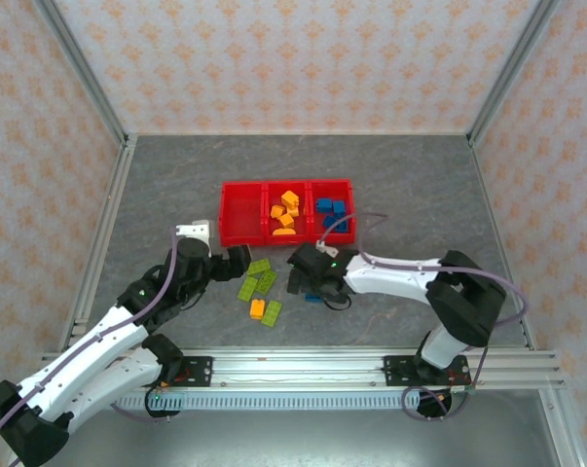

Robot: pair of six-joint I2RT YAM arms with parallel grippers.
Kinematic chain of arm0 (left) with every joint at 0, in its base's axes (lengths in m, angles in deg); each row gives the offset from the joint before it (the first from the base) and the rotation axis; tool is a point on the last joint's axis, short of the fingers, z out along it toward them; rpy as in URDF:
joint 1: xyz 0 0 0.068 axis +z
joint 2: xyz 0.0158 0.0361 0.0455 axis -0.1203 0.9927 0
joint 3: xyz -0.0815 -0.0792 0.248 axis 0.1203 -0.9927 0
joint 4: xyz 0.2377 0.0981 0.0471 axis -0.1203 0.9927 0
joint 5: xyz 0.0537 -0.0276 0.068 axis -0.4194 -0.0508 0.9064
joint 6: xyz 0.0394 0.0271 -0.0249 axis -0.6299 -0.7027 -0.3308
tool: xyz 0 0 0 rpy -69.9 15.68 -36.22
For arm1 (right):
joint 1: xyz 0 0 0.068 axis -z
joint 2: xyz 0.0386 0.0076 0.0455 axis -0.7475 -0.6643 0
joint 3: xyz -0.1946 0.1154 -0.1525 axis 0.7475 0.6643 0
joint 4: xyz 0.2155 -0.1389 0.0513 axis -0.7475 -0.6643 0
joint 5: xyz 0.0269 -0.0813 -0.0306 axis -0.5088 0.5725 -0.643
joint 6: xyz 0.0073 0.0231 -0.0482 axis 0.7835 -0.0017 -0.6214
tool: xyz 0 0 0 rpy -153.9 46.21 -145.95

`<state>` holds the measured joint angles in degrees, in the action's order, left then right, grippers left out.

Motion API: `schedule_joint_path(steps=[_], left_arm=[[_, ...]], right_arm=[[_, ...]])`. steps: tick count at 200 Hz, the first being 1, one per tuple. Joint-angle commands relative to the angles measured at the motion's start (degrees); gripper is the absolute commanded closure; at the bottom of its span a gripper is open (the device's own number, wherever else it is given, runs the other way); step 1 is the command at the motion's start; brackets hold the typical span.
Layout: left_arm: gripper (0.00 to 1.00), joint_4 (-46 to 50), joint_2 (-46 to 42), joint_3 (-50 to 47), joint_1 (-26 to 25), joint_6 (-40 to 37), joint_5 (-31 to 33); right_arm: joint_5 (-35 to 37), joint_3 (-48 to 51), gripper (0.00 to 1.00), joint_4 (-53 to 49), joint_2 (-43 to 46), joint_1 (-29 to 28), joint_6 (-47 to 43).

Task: Sort the legos into containers by color
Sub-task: Pick up the lego from the bottom-center of the table, then place the lego in the container.

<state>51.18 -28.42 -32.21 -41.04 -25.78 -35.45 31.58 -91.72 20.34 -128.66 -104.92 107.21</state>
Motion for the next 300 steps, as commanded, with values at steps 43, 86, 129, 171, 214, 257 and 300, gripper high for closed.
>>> schedule_joint_path(steps=[43, 86, 129, 171, 214, 257, 300], left_arm=[[0.01, -1.07, -0.76, -0.37, -0.27, -0.66, 0.01], [0.01, -1.29, -0.43, -0.48, -0.37, -0.59, -0.2], [0.01, -1.21, -0.41, -0.53, -0.32, -0.38, 0.49], [0.01, -0.96, 0.12, -0.38, -0.32, -0.31, 0.51], [0.01, -1.03, 0.12, -0.47, -0.41, -0.14, 0.69], [0.01, -0.59, 0.03, -0.29, -0.41, -0.05, 1.28], [0.01, -0.37, 0.41, -0.29, -0.6, 0.18, 1.72]], right_arm=[[4.86, -3.68, 0.17, -5.47, -5.51, -1.76, -1.85], [4.98, -4.54, 0.33, -6.22, -7.2, -1.81, -2.63], [4.5, -6.41, 0.58, -6.53, -6.81, -1.88, -5.31], [8.03, -16.28, 0.66, -13.86, -3.28, -1.66, -10.79], [12.05, -30.01, 0.67, -19.48, 1.78, 4.92, -19.74], [10.65, -36.81, 0.66, -17.82, 2.46, 17.12, -28.24], [3.55, -36.51, 0.66, -13.16, -3.87, 25.6, -32.0]])
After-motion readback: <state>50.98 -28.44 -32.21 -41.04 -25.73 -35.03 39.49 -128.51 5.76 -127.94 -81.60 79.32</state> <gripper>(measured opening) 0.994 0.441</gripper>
